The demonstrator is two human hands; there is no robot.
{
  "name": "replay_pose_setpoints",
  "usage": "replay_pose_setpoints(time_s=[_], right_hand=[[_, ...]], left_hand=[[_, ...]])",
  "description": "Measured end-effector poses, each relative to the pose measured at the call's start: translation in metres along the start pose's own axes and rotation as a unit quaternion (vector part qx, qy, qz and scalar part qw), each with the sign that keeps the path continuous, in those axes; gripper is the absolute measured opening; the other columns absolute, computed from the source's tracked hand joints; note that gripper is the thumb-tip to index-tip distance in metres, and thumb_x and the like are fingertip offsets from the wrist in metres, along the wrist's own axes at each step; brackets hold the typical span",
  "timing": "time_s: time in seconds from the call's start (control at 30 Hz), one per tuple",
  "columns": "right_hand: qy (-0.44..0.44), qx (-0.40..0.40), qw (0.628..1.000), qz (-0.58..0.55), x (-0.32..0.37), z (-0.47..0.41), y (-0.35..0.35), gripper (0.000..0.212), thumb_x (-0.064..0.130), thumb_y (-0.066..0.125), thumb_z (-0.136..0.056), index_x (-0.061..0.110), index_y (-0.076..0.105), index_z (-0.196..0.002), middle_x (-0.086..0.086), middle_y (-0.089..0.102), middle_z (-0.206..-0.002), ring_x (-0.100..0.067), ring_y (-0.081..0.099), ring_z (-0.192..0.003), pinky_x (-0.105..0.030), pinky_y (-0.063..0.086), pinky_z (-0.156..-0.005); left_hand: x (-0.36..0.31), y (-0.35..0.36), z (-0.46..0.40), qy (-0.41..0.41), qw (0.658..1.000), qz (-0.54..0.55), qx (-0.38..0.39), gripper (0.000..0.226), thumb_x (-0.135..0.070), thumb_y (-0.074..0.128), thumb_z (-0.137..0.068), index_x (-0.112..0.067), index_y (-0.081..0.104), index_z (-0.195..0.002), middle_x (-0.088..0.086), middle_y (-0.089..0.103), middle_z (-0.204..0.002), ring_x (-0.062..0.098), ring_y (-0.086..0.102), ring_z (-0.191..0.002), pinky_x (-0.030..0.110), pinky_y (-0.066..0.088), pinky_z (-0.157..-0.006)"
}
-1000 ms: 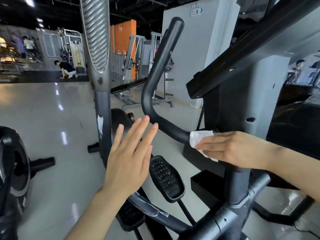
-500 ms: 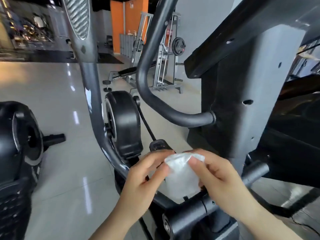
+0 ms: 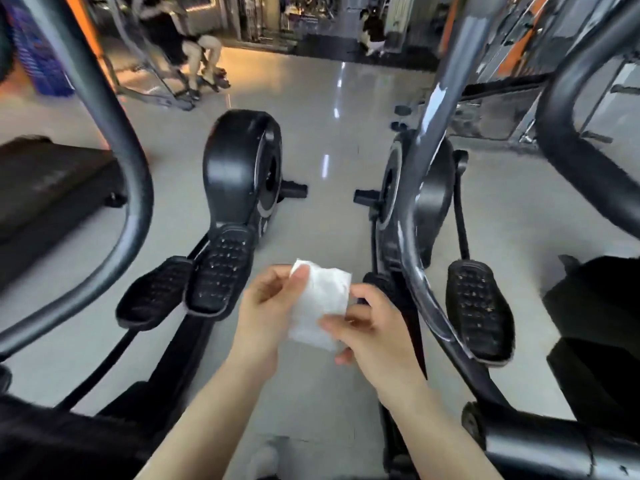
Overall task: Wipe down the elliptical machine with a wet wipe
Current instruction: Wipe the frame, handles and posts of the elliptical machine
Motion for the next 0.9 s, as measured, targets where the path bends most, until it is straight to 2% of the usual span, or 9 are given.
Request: replay_pose_setpoints(time_s=[0.1, 0.17, 0.27, 0.37, 0.5, 0.6, 0.67, 0.8, 0.9], right_hand=[[-0.008, -0.041, 0.999, -0.017, -0.011, -0.023, 0.025, 0.042, 0.003, 0.072, -0.079, 0.029, 0.052, -0.105, -0.003, 0.07, -0.079, -0.008, 0.061, -0.063, -0.021, 0.048, -0.052], [-0.019, -0.053, 0.998, -0.016, -0.014, -0.041, 0.037, 0.045, 0.001, 0.068, -0.081, 0.036, 0.049, -0.103, -0.002, 0.068, -0.075, -0.008, 0.059, -0.06, -0.021, 0.049, -0.054], [-0.038, -0.065, 0.997, -0.009, -0.016, -0.077, 0.055, 0.045, -0.004, 0.061, -0.085, 0.036, 0.051, -0.103, -0.006, 0.065, -0.072, -0.007, 0.059, -0.06, -0.028, 0.052, -0.058], [-0.038, -0.103, 0.994, -0.026, -0.02, -0.118, 0.074, 0.041, -0.002, 0.06, -0.089, 0.036, 0.053, -0.103, -0.001, 0.063, -0.081, -0.009, 0.061, -0.066, -0.024, 0.053, -0.058], [0.017, -0.152, 0.982, -0.111, -0.028, -0.164, 0.095, 0.044, 0.005, 0.061, -0.092, 0.032, 0.041, -0.121, -0.004, 0.065, -0.102, -0.013, 0.065, -0.076, -0.022, 0.054, -0.062], [0.041, -0.177, 0.975, -0.13, -0.034, -0.183, 0.101, 0.046, 0.005, 0.058, -0.093, 0.035, 0.039, -0.123, -0.002, 0.064, -0.108, -0.015, 0.064, -0.086, -0.023, 0.053, -0.067], [0.049, -0.187, 0.974, -0.118, -0.039, -0.194, 0.1, 0.046, 0.006, 0.058, -0.093, 0.037, 0.038, -0.122, -0.001, 0.063, -0.111, -0.005, 0.064, -0.083, -0.027, 0.053, -0.073], [0.058, -0.206, 0.972, -0.099, -0.042, -0.211, 0.085, 0.048, 0.008, 0.058, -0.094, 0.047, 0.04, -0.114, 0.003, 0.063, -0.113, 0.001, 0.063, -0.082, -0.034, 0.052, -0.085], [0.049, -0.217, 0.97, -0.094, -0.037, -0.226, 0.074, 0.041, 0.016, 0.057, -0.095, 0.048, 0.041, -0.115, 0.005, 0.062, -0.115, 0.003, 0.063, -0.087, -0.034, 0.053, -0.087]], left_hand=[[0.007, -0.026, -0.034, 0.017, 0.999, -0.04, 0.0, 0.012, -0.006, 0.065, -0.09, -0.014, 0.056, -0.09, -0.011, 0.064, -0.065, 0.002, 0.059, -0.062, 0.016, 0.048, -0.058], [0.014, -0.041, -0.059, 0.007, 0.997, -0.059, 0.054, 0.021, -0.003, 0.069, -0.087, -0.016, 0.054, -0.093, -0.01, 0.064, -0.067, 0.004, 0.058, -0.064, 0.017, 0.046, -0.058], [0.021, -0.059, -0.101, -0.025, 0.98, -0.087, 0.176, 0.018, -0.011, 0.073, -0.076, -0.019, 0.067, -0.092, 0.002, 0.064, -0.089, 0.012, 0.058, -0.078, 0.023, 0.045, -0.065], [0.026, -0.065, -0.148, -0.065, 0.965, -0.092, 0.236, 0.044, 0.003, 0.075, -0.075, -0.019, 0.068, -0.111, 0.001, 0.068, -0.104, 0.016, 0.062, -0.089, 0.023, 0.052, -0.075], [0.033, -0.054, -0.213, -0.049, 0.967, -0.093, 0.233, 0.061, -0.003, 0.077, -0.068, -0.033, 0.063, -0.12, -0.02, 0.061, -0.126, 0.009, 0.063, -0.096, 0.023, 0.052, -0.086], [0.04, -0.04, -0.245, -0.058, 0.967, -0.072, 0.239, 0.066, 0.012, 0.074, -0.072, -0.031, 0.06, -0.12, -0.017, 0.06, -0.126, 0.005, 0.064, -0.088, 0.016, 0.05, -0.078], [0.048, -0.031, -0.267, -0.066, 0.968, -0.065, 0.234, 0.068, 0.008, 0.072, -0.065, -0.03, 0.06, -0.121, -0.007, 0.063, -0.12, 0.005, 0.063, -0.085, 0.016, 0.048, -0.075], [0.058, -0.007, -0.305, -0.093, 0.969, -0.028, 0.227, 0.064, -0.001, 0.067, -0.058, -0.029, 0.063, -0.115, -0.005, 0.061, -0.117, 0.008, 0.061, -0.096, 0.018, 0.048, -0.072], [0.061, 0.008, -0.323, -0.097, 0.953, -0.082, 0.275, 0.063, -0.006, 0.074, -0.058, -0.034, 0.063, -0.114, -0.013, 0.06, -0.123, 0.005, 0.058, -0.111, 0.016, 0.047, -0.081]])
Point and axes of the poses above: each hand's wrist, its own z-axis away from the middle knuckle, its own y-axis out of the palm, x = y × z, the point moved 3 cm from there along -z, towards the middle knuckle
